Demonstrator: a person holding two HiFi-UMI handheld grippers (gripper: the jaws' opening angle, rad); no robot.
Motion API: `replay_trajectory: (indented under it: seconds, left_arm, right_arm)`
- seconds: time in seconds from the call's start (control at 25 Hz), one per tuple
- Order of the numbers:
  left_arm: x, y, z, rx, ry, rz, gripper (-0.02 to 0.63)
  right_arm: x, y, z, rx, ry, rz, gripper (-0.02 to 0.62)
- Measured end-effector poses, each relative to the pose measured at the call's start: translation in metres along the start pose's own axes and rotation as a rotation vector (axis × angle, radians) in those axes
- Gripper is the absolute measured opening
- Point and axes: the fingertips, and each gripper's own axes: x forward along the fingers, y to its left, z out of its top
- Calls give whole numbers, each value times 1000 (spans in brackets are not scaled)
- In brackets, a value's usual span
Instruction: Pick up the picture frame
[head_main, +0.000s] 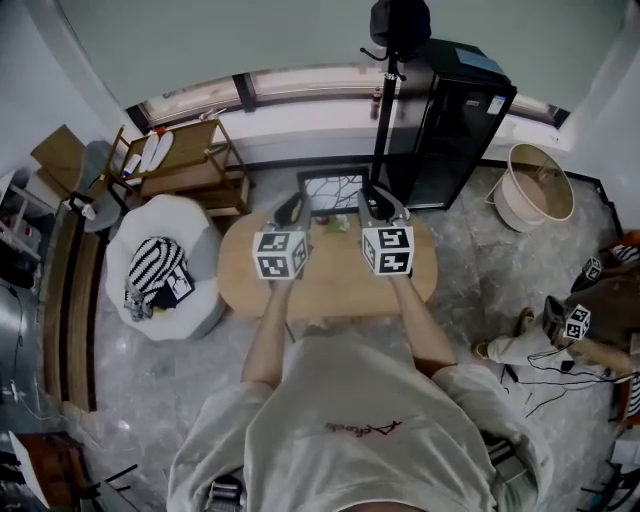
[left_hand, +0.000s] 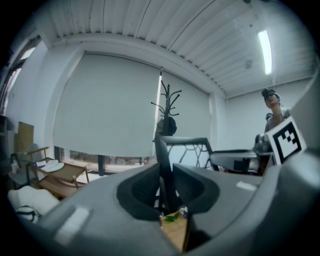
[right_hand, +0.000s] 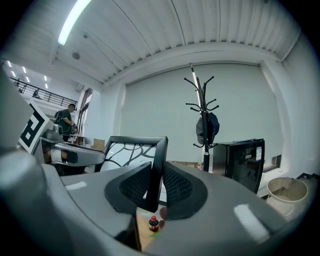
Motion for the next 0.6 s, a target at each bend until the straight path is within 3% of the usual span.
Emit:
replay_trajectory:
  seconds: [0.6]
  left_arm:
    - [-5, -2, -6, -4, 2, -5, 80]
  right_arm:
    - [-5, 3, 0, -13, 4, -4, 80]
